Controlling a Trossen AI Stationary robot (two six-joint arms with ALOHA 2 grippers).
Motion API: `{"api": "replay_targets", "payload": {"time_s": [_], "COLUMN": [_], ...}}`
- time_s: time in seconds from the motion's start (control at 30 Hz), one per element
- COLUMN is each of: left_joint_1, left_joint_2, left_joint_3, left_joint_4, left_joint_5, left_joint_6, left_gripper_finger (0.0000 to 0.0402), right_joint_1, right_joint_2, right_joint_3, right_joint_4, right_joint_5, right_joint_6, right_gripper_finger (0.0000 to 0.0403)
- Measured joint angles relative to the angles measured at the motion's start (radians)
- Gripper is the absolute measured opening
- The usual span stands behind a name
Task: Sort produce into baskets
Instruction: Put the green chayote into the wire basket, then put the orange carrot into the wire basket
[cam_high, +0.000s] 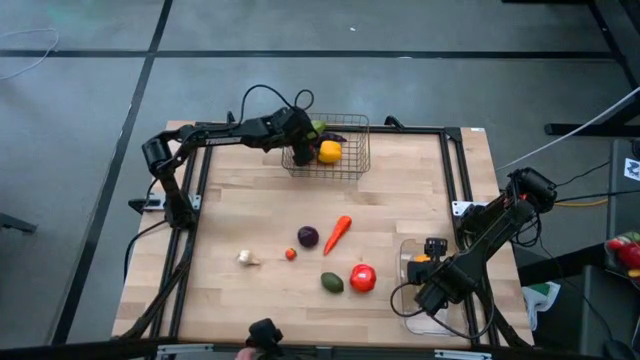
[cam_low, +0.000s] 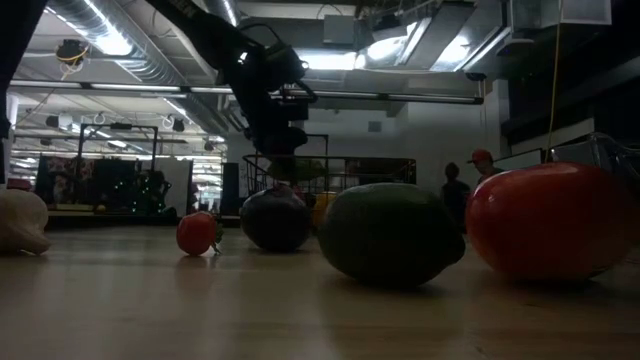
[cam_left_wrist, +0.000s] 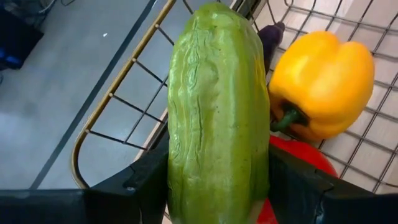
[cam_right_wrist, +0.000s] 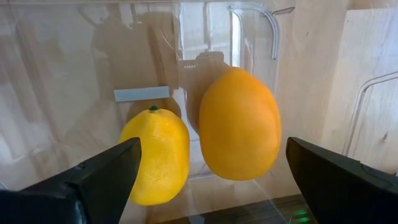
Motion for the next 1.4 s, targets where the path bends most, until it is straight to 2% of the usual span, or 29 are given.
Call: {"api": "replay_targets", "payload": {"time_s": [0.23,0.6,0.8,1.13,1.4], "left_joint_1": [0.001,0.001,-0.004,-0.06,-0.148], "left_joint_2": [0.0,0.002,0.002,-0.052,-0.203], "left_joint_3": [0.0,0.0,0.0,0.0,0.001], "left_joint_4": [-0.013,-0.012,-0.012,-0.012,-0.022], "left_joint_5": [0.0,0.0,-0.033,-0.038,-0.039], "left_joint_6": [0.029,0.04,0.083,0.088,0.068], "left_gripper_finger": [0.023,0.031,0.034,0.0349,0.035], "right_joint_1": [0.0,0.0,0.0,0.0,-0.016], "right_joint_2": [0.0,0.0,0.0,0.0,0.0], "right_joint_3": [0.0,0.0,0.001,0.107,0.214], "right_joint_4": [0.022,0.022,0.022,-0.031,-0.073], "right_joint_5": [0.0,0.0,-0.009,-0.021,0.119], "right_joint_6": [0.0,0.0,0.0,-0.025,-0.138], "right_gripper_finger": [0.0399,0.0399,0.0399,0.0399,0.0399]}}
